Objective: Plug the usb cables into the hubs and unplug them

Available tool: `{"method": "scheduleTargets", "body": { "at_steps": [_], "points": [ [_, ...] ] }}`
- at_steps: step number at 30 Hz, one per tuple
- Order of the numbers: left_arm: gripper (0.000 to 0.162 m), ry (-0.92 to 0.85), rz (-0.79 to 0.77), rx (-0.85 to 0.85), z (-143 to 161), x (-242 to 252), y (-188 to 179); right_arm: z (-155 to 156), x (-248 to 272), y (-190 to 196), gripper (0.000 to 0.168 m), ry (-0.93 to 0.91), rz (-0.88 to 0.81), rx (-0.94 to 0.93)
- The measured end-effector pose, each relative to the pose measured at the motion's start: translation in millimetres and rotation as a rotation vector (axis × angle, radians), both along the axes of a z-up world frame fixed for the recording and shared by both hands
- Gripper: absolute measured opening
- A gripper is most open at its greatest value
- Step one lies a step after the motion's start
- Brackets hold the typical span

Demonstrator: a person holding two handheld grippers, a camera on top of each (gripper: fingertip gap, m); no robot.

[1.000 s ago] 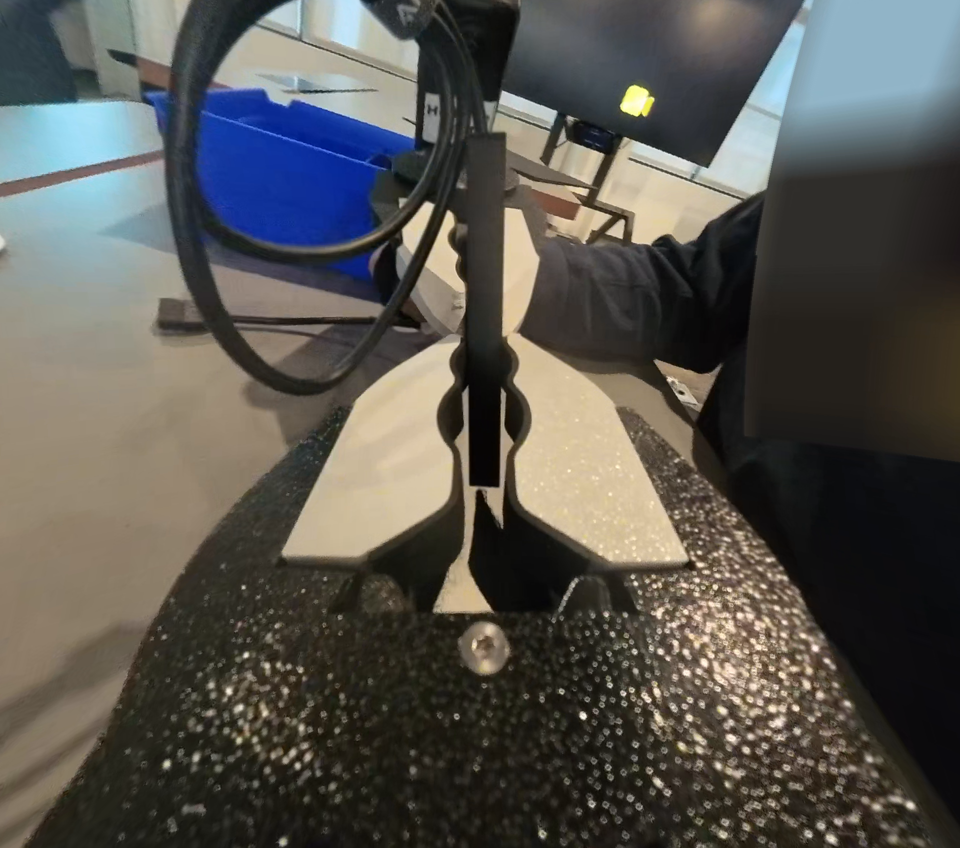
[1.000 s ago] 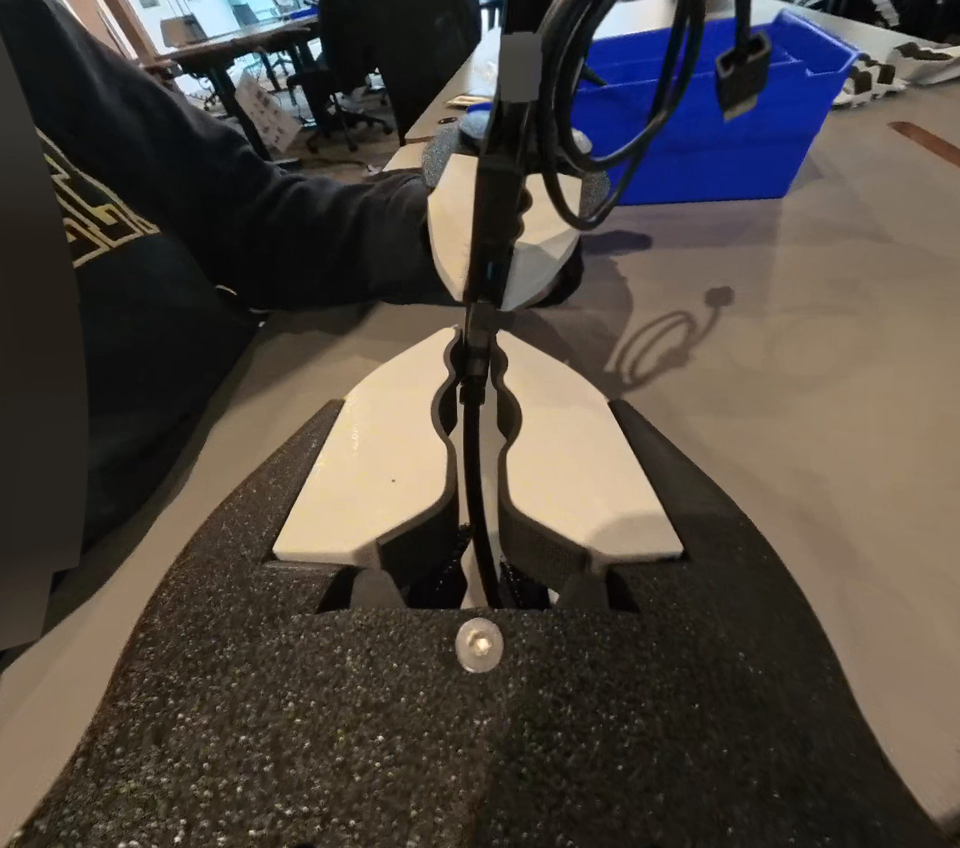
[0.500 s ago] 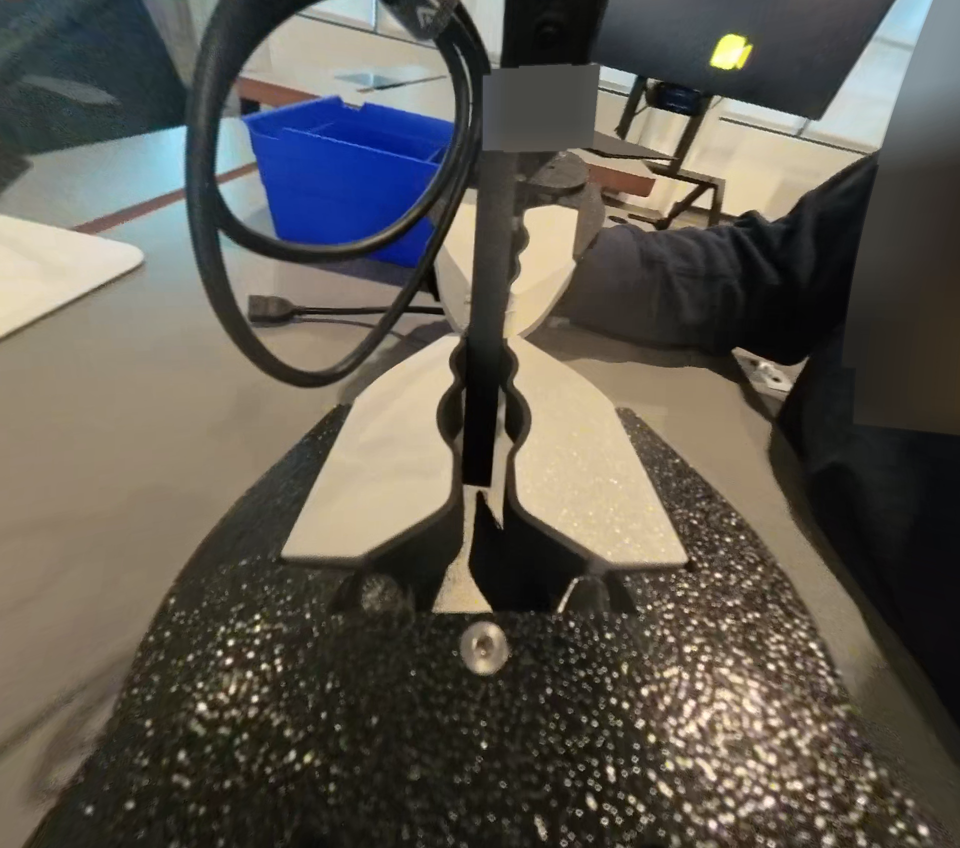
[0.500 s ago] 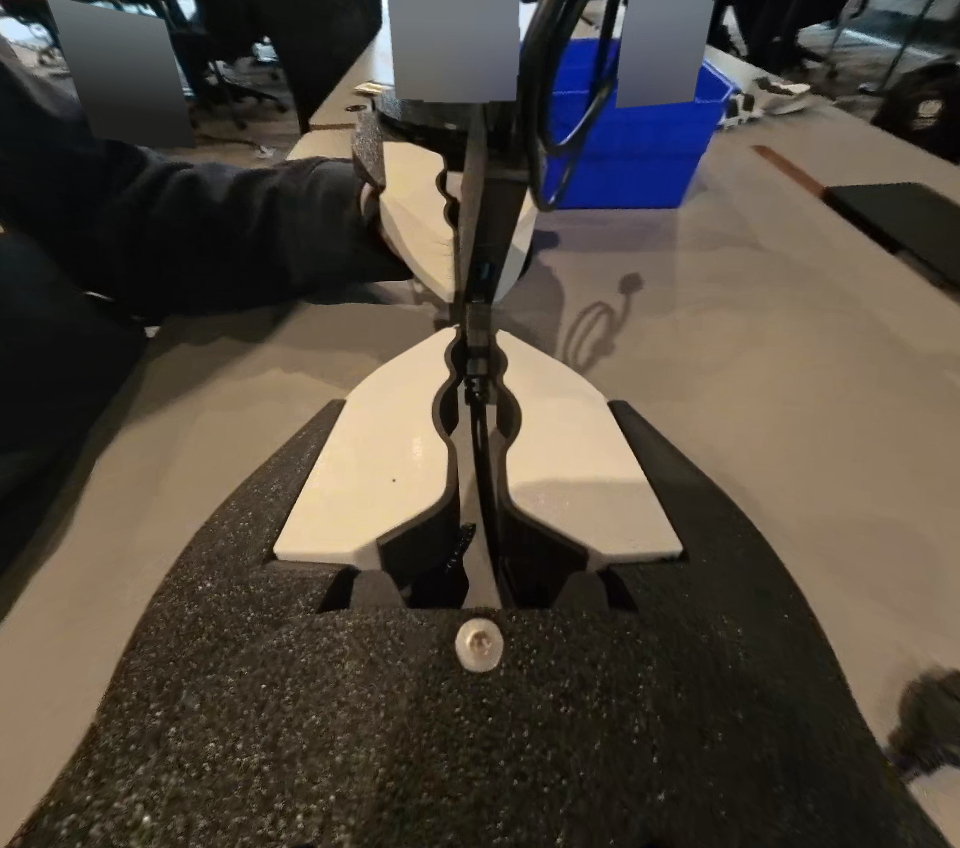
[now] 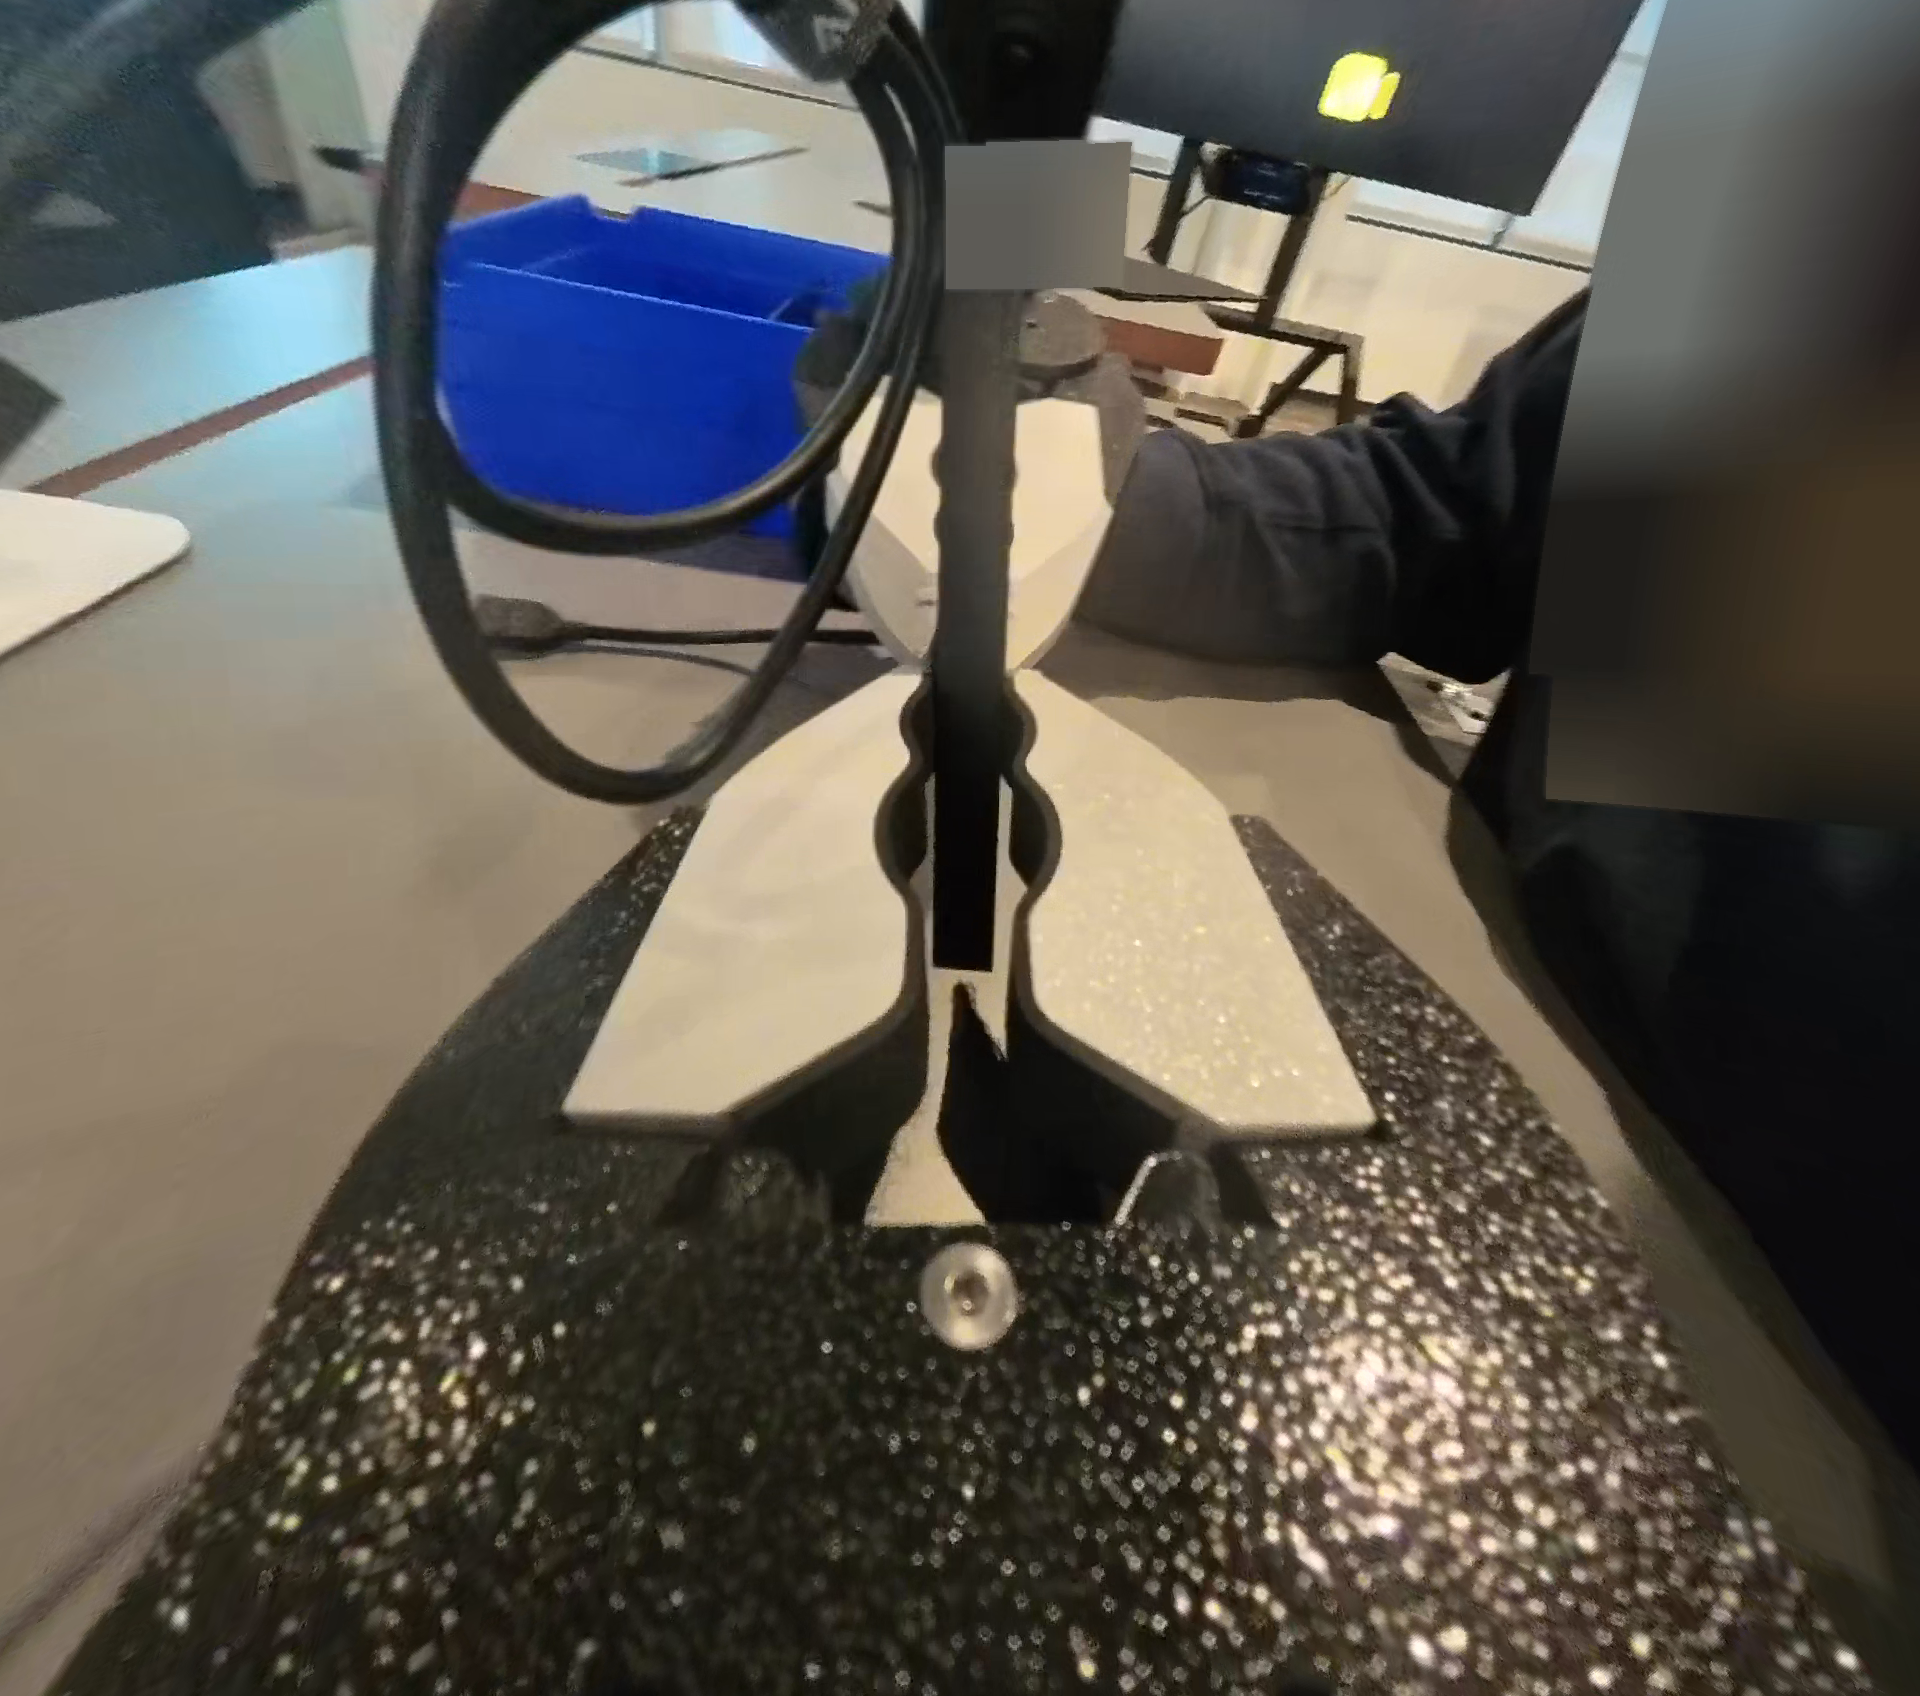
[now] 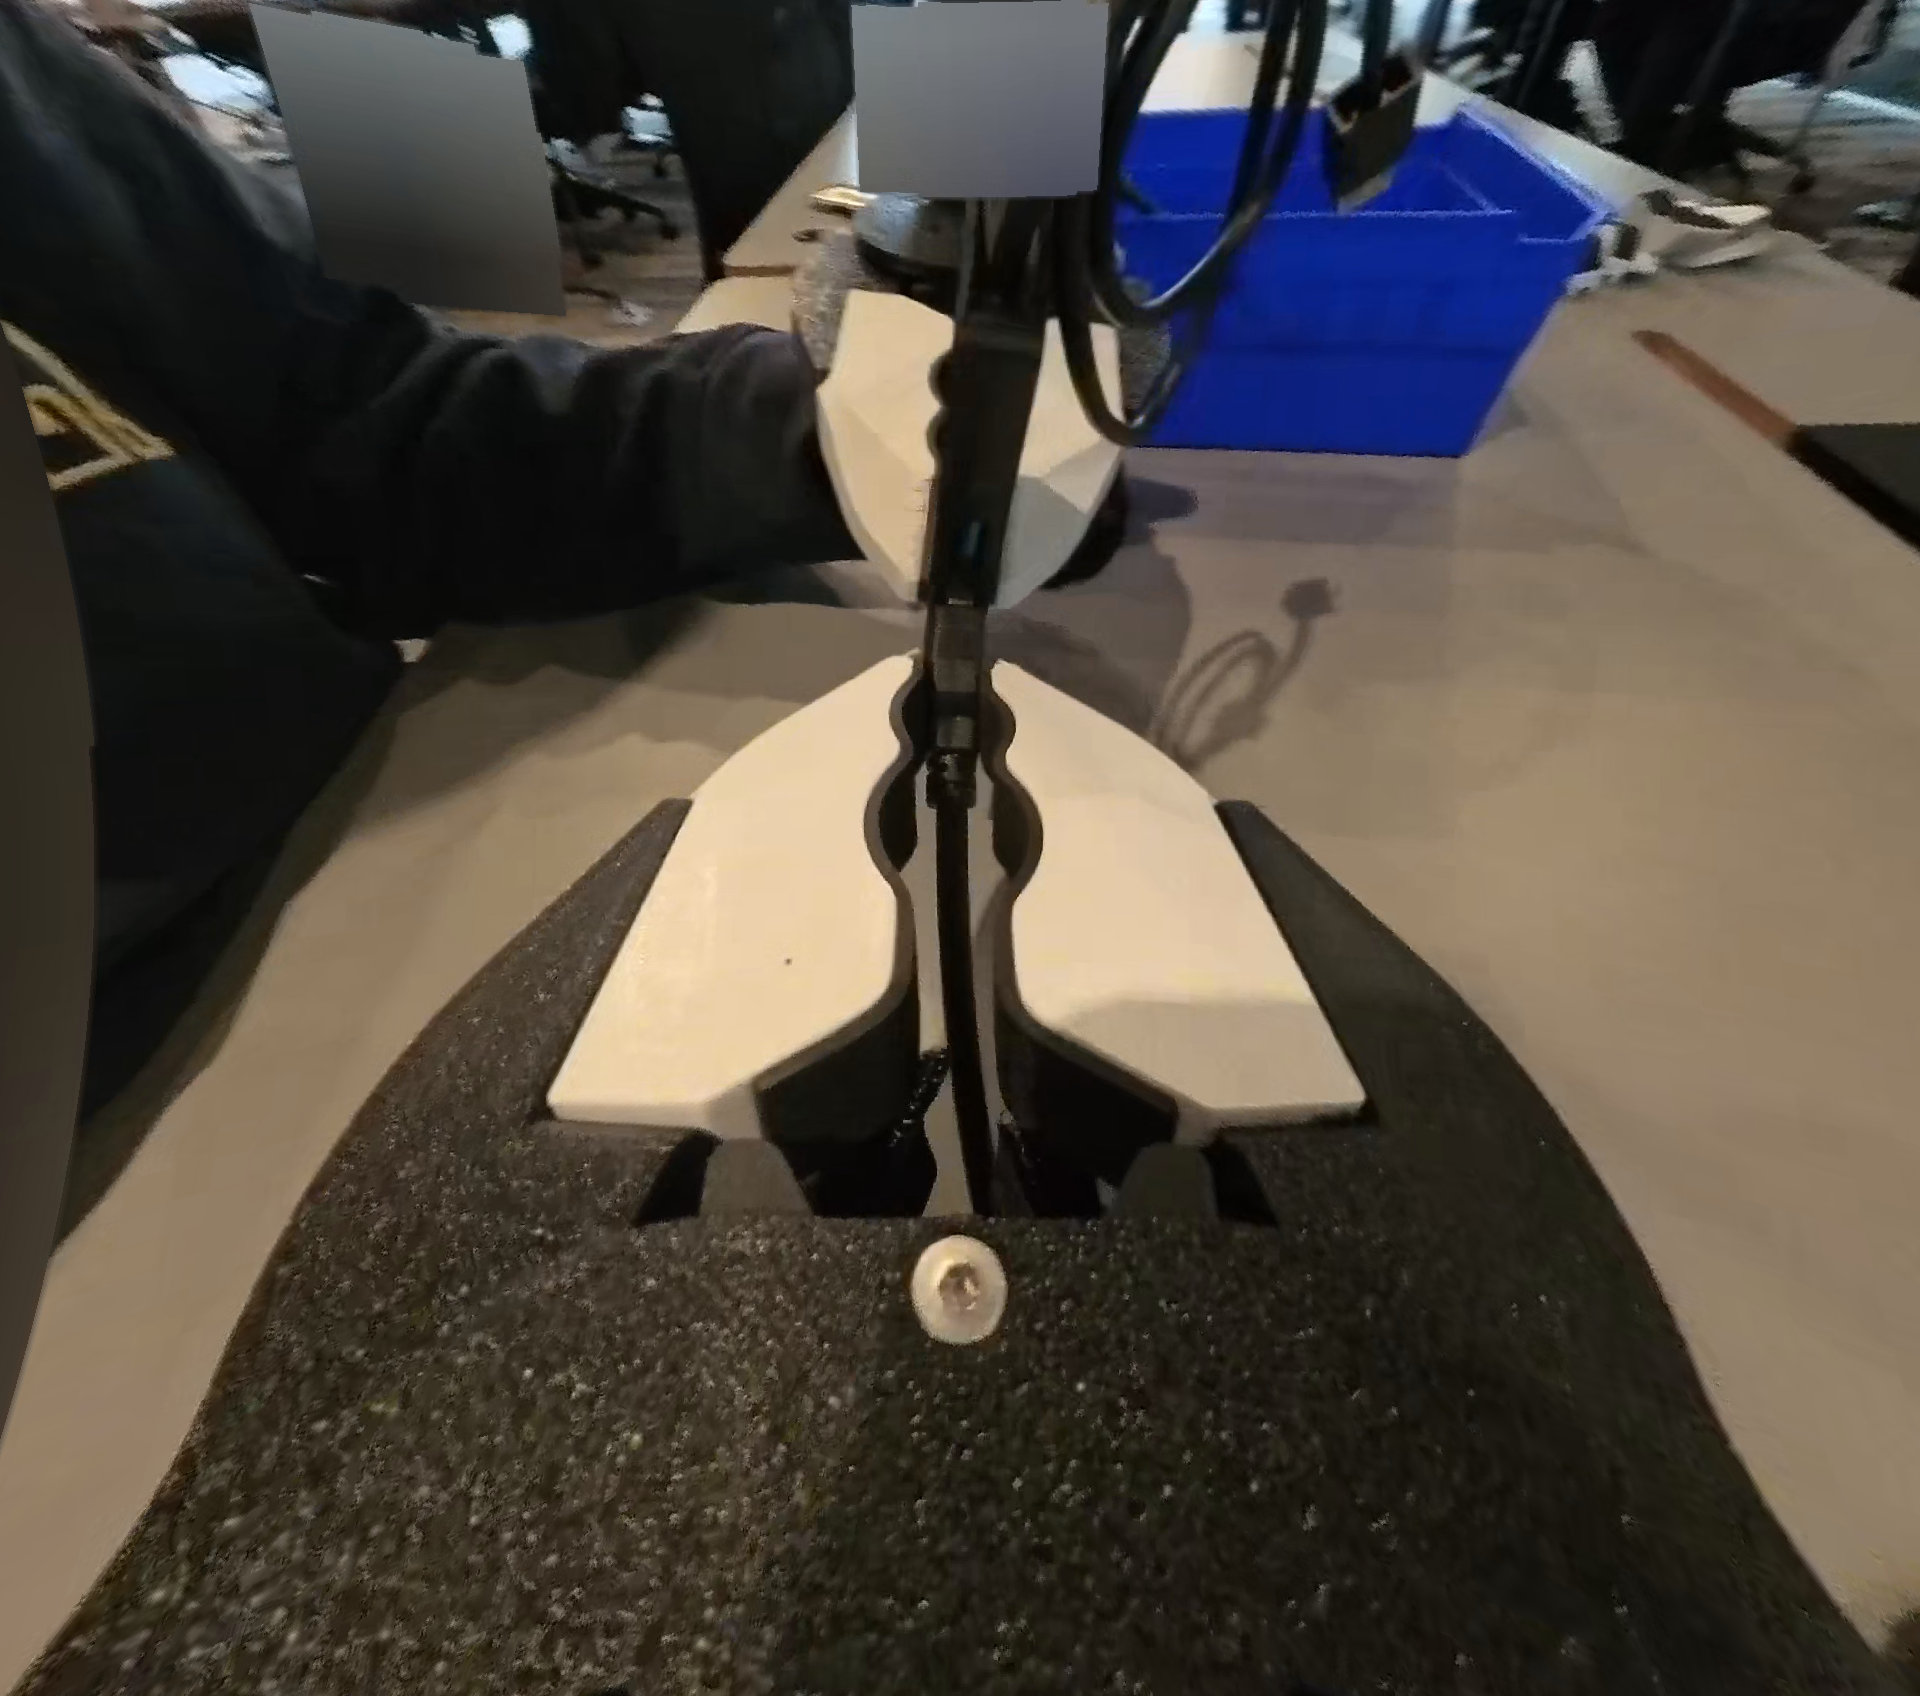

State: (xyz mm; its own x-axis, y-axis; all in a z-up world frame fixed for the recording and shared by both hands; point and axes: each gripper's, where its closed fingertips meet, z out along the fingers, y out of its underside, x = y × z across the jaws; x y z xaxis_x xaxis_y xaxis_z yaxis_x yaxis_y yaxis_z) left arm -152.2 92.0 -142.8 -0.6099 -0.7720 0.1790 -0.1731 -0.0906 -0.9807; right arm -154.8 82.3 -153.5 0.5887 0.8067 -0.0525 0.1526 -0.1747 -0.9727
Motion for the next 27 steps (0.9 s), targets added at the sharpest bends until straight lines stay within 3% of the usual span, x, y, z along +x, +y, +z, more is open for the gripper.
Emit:
{"method": "scheduleTargets", "body": {
  "at_steps": [8,15,20,25,27],
  "points": [
    [0.010,-0.018,0.045,0.042,-2,3,3,-3,5,6,0.009,-0.093,-0.057,0.039],
    [0.010,-0.037,-0.046,-0.068,3,-2,-3,2,-2,-3,0.009,0.030,0.042,-0.023],
    [0.011,-0.048,0.116,0.022,0,10,14,-1,12,15,0.010,-0.159,-0.168,0.093],
    [0.010,-0.055,-0.054,-0.017,5,-8,-6,4,-6,-6,0.009,-0.028,0.036,0.018],
    [0.010,-0.045,-0.050,0.002,2,-6,-7,0,-4,-6,0.009,-0.058,0.026,0.022]
  ]
}}
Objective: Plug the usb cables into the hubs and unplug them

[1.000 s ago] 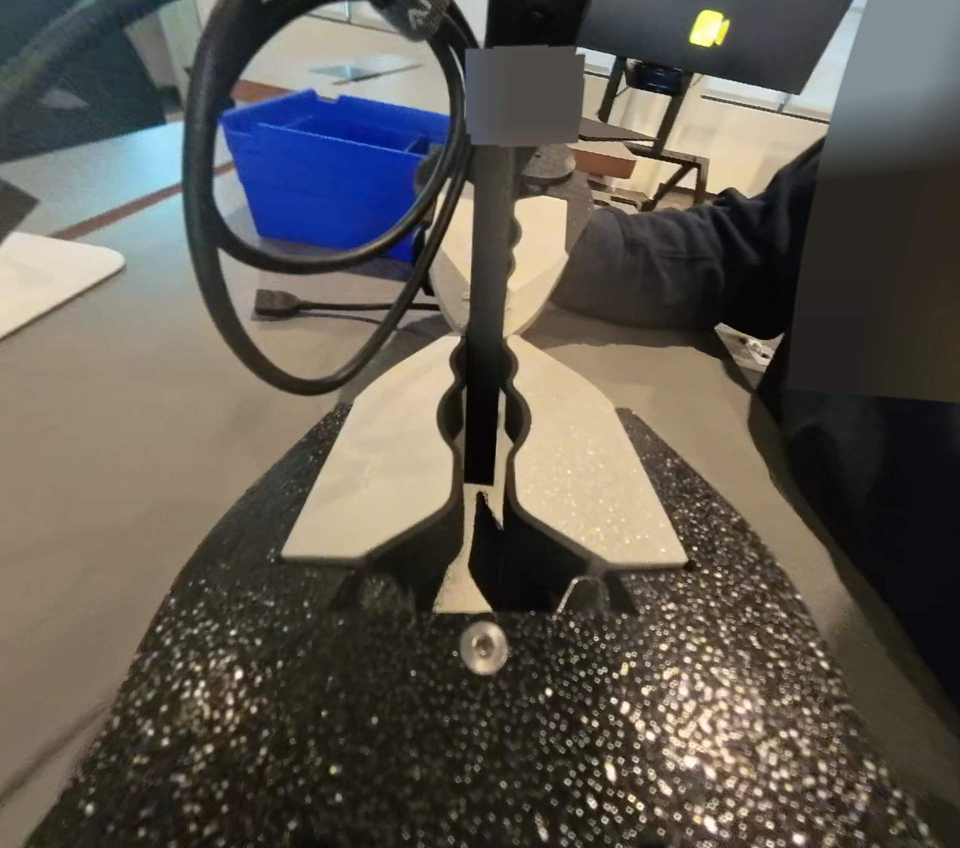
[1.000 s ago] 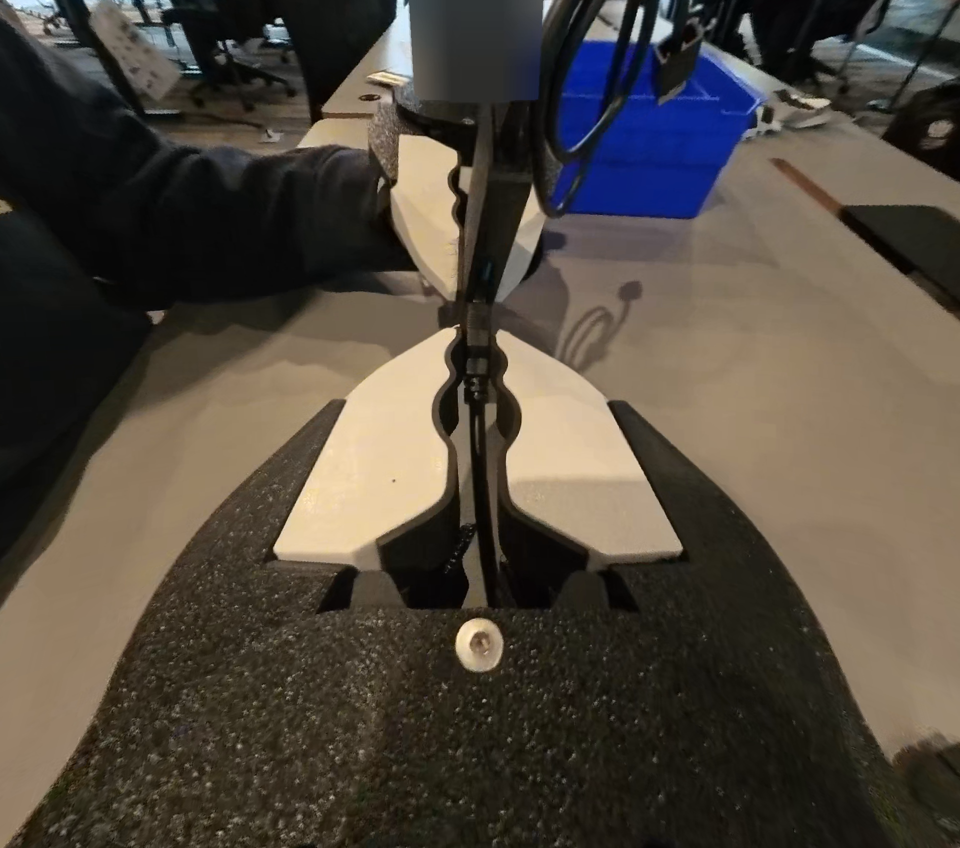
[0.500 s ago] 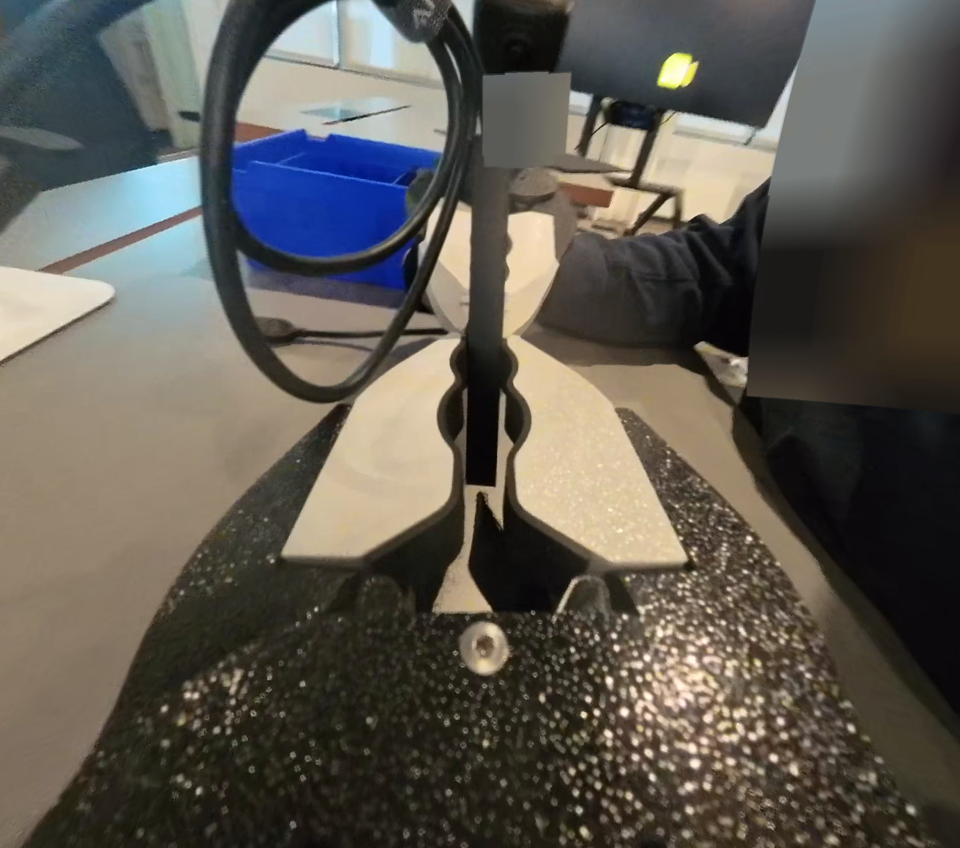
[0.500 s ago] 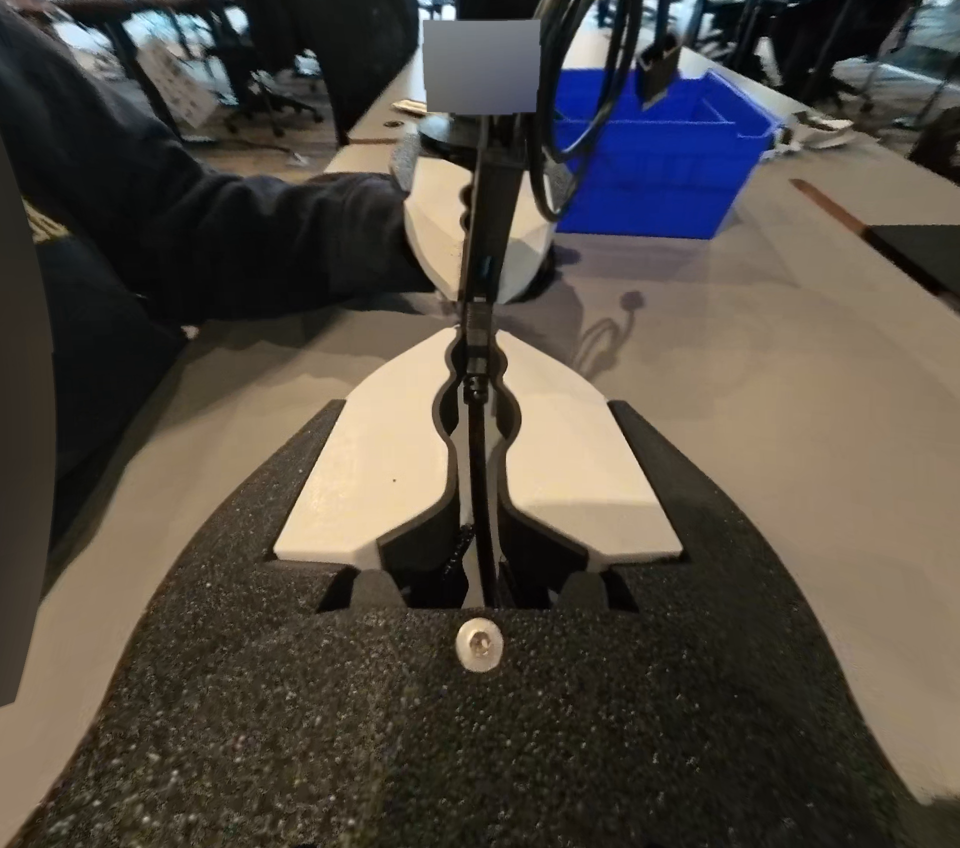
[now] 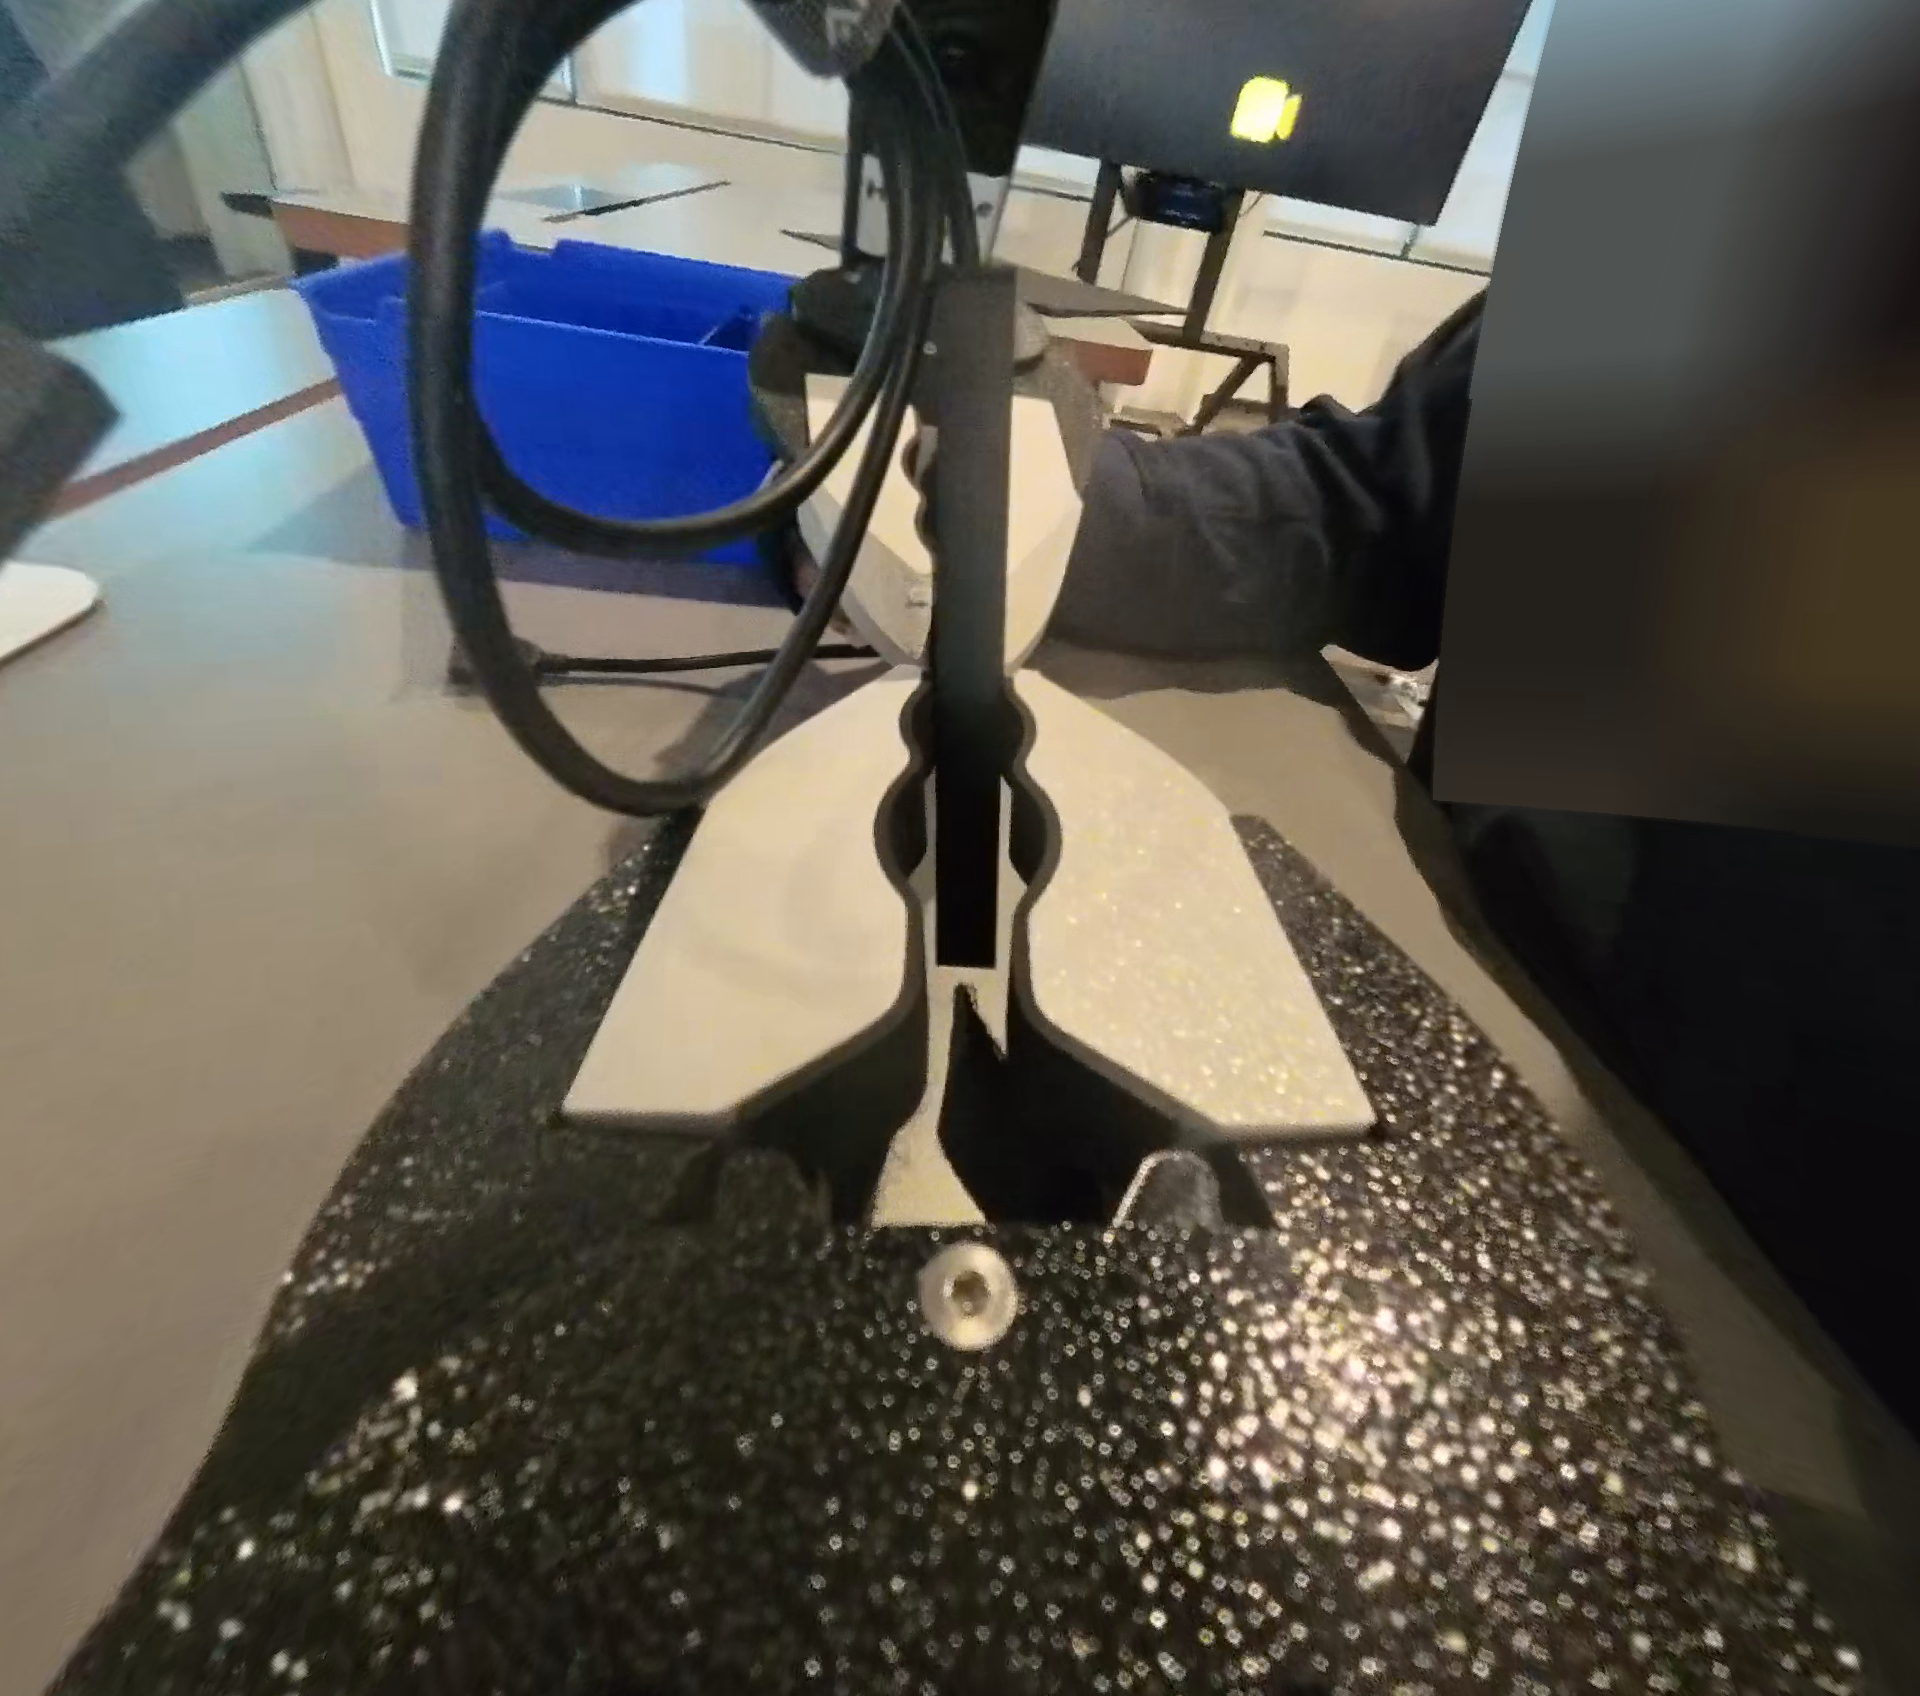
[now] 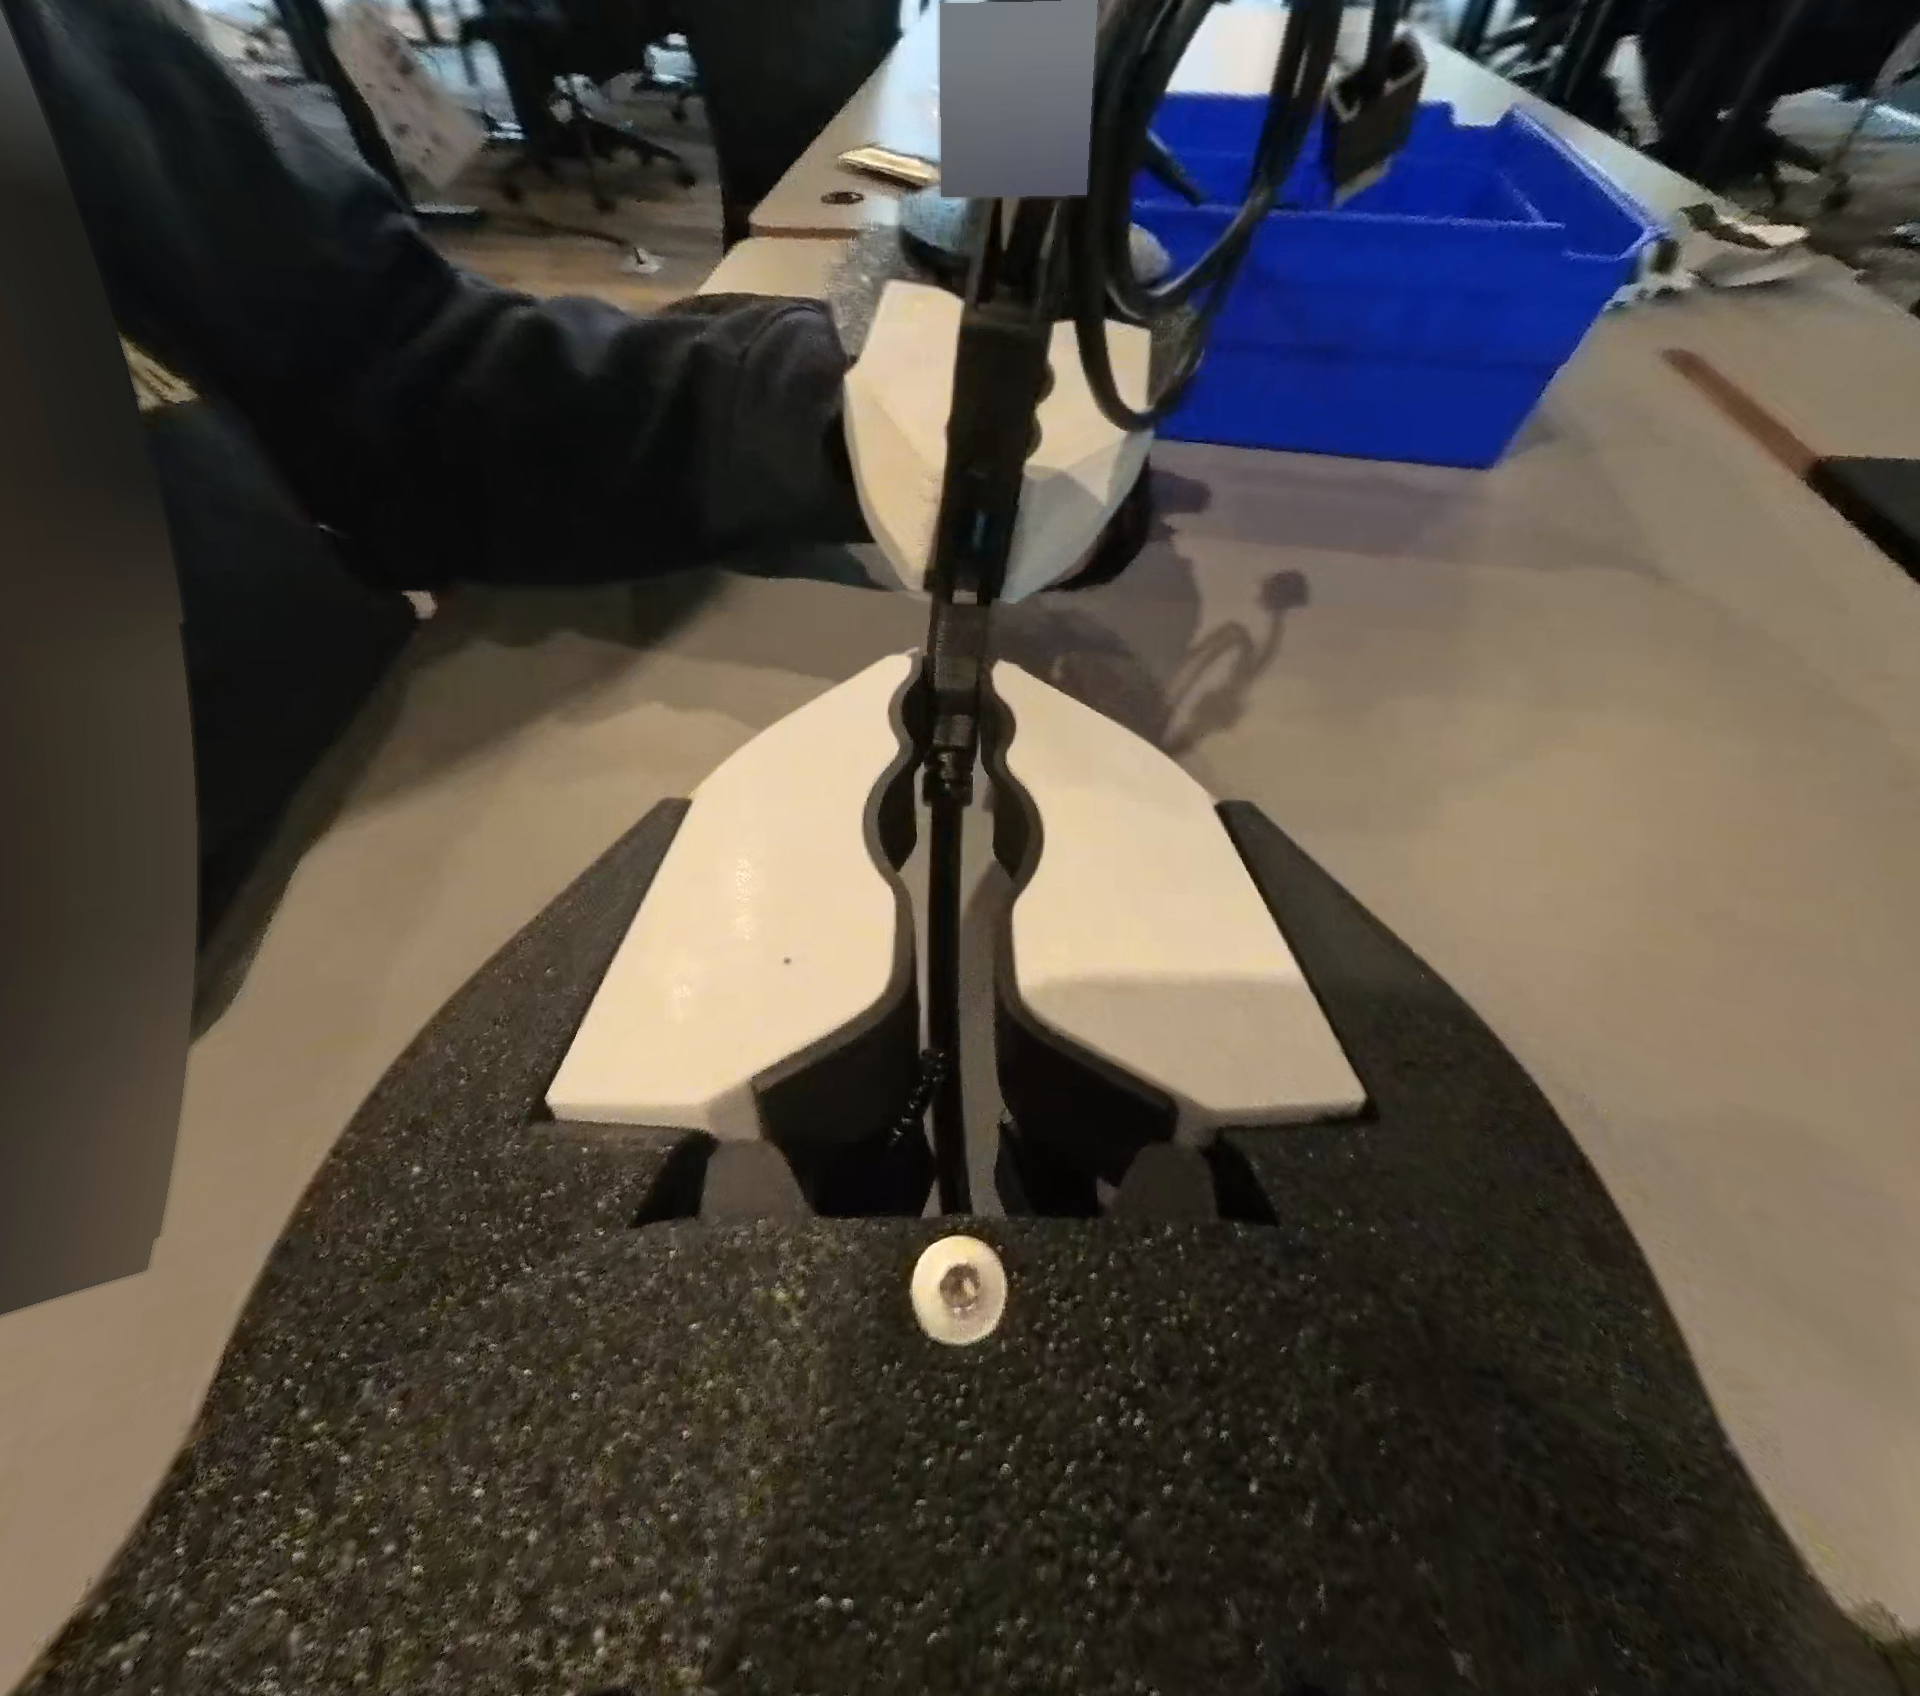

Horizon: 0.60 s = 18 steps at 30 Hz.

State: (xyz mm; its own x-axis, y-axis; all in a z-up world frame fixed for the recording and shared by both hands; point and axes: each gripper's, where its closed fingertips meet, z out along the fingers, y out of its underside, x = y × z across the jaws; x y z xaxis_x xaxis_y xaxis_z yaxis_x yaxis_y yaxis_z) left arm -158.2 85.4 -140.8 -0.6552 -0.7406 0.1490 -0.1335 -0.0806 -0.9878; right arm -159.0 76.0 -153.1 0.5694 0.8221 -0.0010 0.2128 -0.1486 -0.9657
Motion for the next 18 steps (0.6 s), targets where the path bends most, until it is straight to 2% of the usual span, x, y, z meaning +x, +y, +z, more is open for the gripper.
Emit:
{"method": "scheduleTargets", "body": {
  "at_steps": [7,8,10,12,13,16,18],
  "points": [
    [0.011,-0.022,0.144,0.157,-1,7,8,-1,8,8,0.009,-0.079,-0.088,0.051],
    [0.013,-0.027,0.166,0.134,0,10,8,0,9,7,0.009,-0.075,-0.086,0.049],
    [0.028,-0.001,0.171,0.080,0,14,8,-2,8,6,0.009,-0.088,-0.077,0.043],
    [0.025,0.009,0.128,0.072,-2,13,2,-5,6,5,0.009,-0.107,-0.074,0.040],
    [0.013,-0.008,0.110,0.087,-2,11,-1,-5,5,5,0.009,-0.108,-0.073,0.038],
    [0.010,-0.037,0.093,0.150,2,7,-4,-1,1,2,0.008,-0.072,-0.046,0.032],
    [0.010,-0.058,0.039,0.087,9,2,-8,6,-3,-4,0.009,0.009,0.016,0.018]
  ]
}}
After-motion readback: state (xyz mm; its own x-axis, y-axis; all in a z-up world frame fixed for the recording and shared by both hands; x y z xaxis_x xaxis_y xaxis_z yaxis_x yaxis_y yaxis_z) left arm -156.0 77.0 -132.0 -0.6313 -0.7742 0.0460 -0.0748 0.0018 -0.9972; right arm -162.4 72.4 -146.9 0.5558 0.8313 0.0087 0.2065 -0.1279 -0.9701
